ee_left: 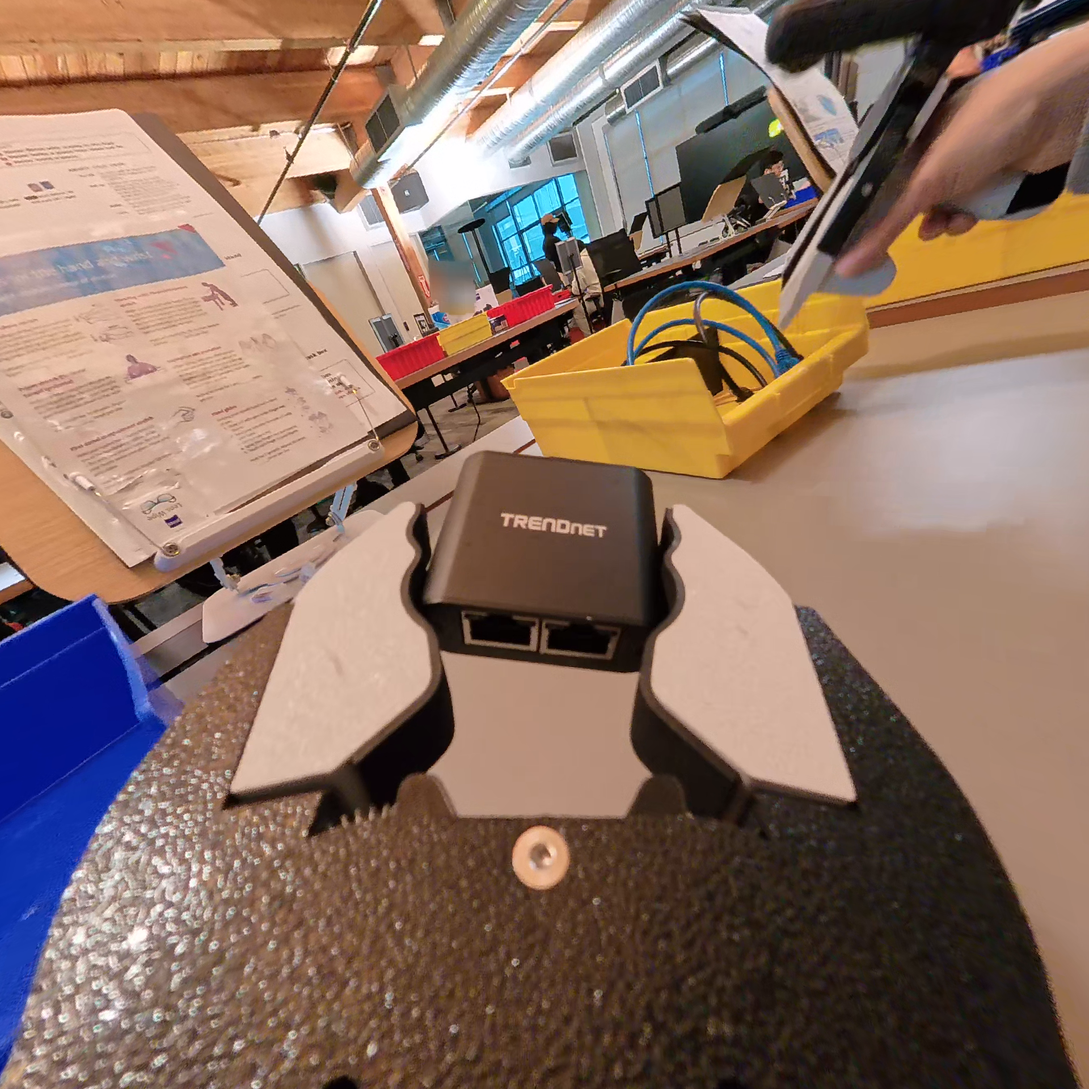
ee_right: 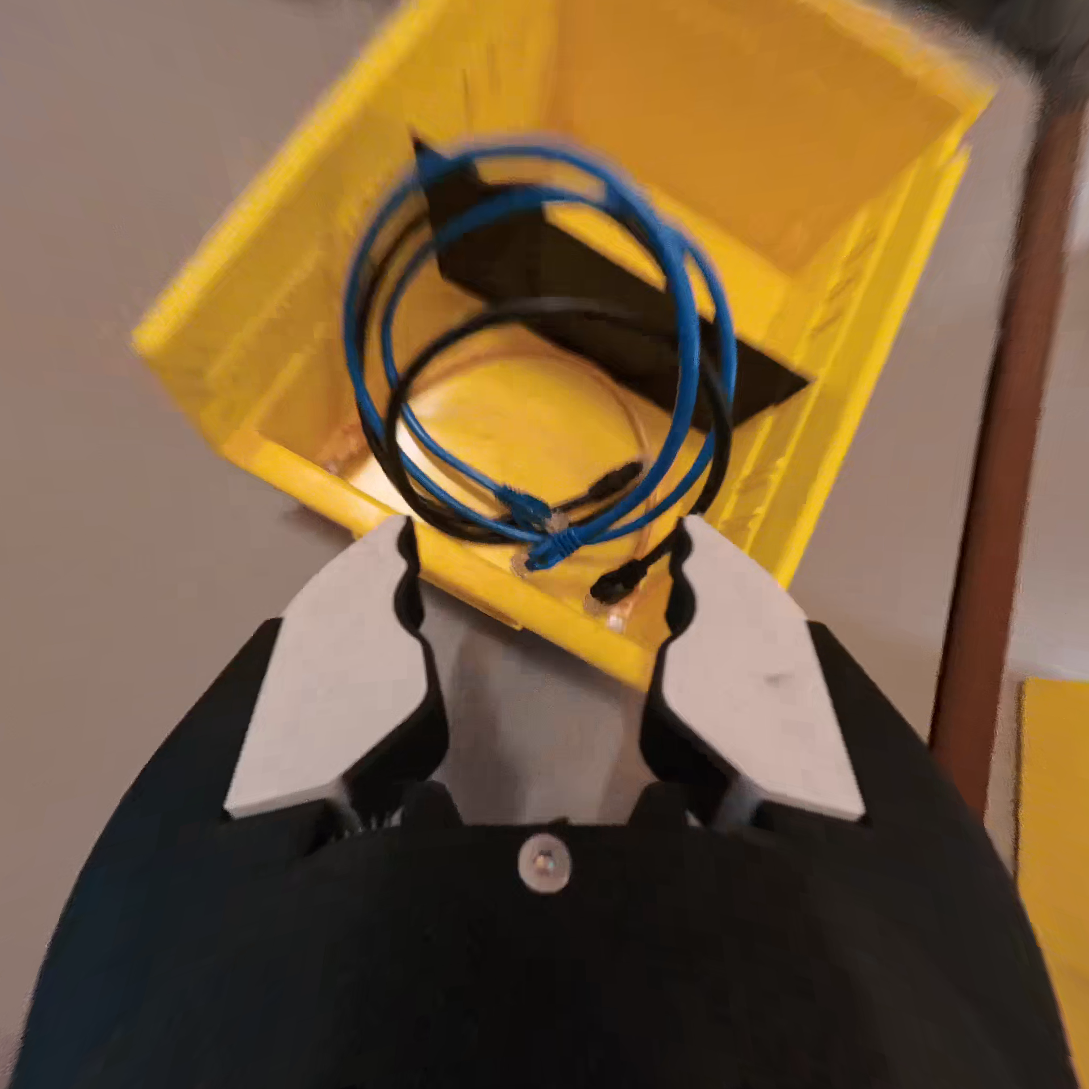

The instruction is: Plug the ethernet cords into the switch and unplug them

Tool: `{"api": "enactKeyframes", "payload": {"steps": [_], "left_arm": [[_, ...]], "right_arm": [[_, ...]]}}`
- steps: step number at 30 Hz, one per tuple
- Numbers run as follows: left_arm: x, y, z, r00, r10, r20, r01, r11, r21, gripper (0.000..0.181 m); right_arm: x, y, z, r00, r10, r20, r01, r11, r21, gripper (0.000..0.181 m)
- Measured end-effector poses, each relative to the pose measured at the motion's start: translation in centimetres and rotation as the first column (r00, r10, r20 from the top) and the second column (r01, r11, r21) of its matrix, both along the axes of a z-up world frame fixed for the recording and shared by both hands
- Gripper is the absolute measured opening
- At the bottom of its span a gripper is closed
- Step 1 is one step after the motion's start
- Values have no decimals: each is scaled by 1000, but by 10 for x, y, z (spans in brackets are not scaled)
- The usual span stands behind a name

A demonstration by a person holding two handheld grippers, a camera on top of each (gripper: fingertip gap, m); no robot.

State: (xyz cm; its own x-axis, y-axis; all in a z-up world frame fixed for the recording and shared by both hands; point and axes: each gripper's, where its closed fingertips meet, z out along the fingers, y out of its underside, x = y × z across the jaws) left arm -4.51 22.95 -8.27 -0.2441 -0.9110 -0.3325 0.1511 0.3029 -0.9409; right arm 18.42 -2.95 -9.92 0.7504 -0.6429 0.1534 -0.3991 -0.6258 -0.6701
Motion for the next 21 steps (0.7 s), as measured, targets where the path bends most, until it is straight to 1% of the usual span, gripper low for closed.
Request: {"api": "enactKeyframes", "payload": {"steps": [1,2,3,4,5,6,7,9,10,11,12,13,14,15,16,17,18,19,20,21], "left_arm": [[0,-1,-1,1000,-17,-14,17,1000,-9,74],[0,-3,-3,999,-44,-32,43,999,-26,74],[-1,-5,-3,996,-76,-48,73,996,-49,74],[-2,-9,-4,991,-122,-63,117,990,-77,74],[-5,-15,-3,980,-182,-78,173,979,-110,74],[-8,-20,-3,966,-244,-87,231,963,-141,74],[-13,-26,-2,946,-309,-93,291,942,-168,74],[-24,-39,-1,890,-444,-109,412,883,-226,74],[-29,-44,1,865,-491,-106,456,855,-247,74],[-34,-48,3,841,-531,-99,492,829,-266,74],[-39,-51,4,813,-574,-96,529,799,-286,74],[-43,-54,5,788,-608,-96,559,772,-304,74],[-46,-56,5,772,-628,-97,576,757,-310,74],[-46,-56,4,774,-625,-100,577,761,-296,74],[-45,-54,4,793,-602,-95,565,784,-257,74],[-43,-52,4,815,-574,-79,551,809,-204,74],[-43,-52,4,830,-554,-66,540,828,-151,74],[-41,-51,2,844,-532,-67,524,845,-105,74],[-40,-51,0,857,-510,-73,507,860,-57,74],[-39,-52,-2,864,-498,-77,499,866,-10,74]], "right_arm": [[-7,10,19,996,35,78,-40,998,57,88],[-23,29,37,977,136,163,-156,980,122,90],[-50,54,52,929,277,245,-324,930,176,91],[-85,78,61,852,426,305,-496,843,209,90],[-121,98,63,775,538,332,-621,747,239,88],[-152,116,61,713,616,336,-700,660,273,85],[-178,133,58,667,663,341,-745,589,312,84],[-225,162,53,593,732,336,-790,446,422,84],[-245,173,53,551,756,352,-806,374,459,82],[-259,181,53,522,763,381,-818,321,478,81],[-269,189,52,494,768,407,-834,287,471,80],[-276,195,50,469,770,433,-853,268,448,80],[-278,198,50,478,758,443,-853,282,439,78],[-275,203,48,527,755,391,-817,321,479,73],[-279,206,42,557,785,271,-756,345,556,72],[-282,209,31,567,815,118,-682,385,622,68],[-281,212,19,581,813,-33,-598,454,661,64],[-284,214,13,567,810,-149,-507,486,711,77],[-290,215,13,526,817,-236,-405,484,776,79],[-294,216,17,473,830,-296,-295,466,834,68]]}}
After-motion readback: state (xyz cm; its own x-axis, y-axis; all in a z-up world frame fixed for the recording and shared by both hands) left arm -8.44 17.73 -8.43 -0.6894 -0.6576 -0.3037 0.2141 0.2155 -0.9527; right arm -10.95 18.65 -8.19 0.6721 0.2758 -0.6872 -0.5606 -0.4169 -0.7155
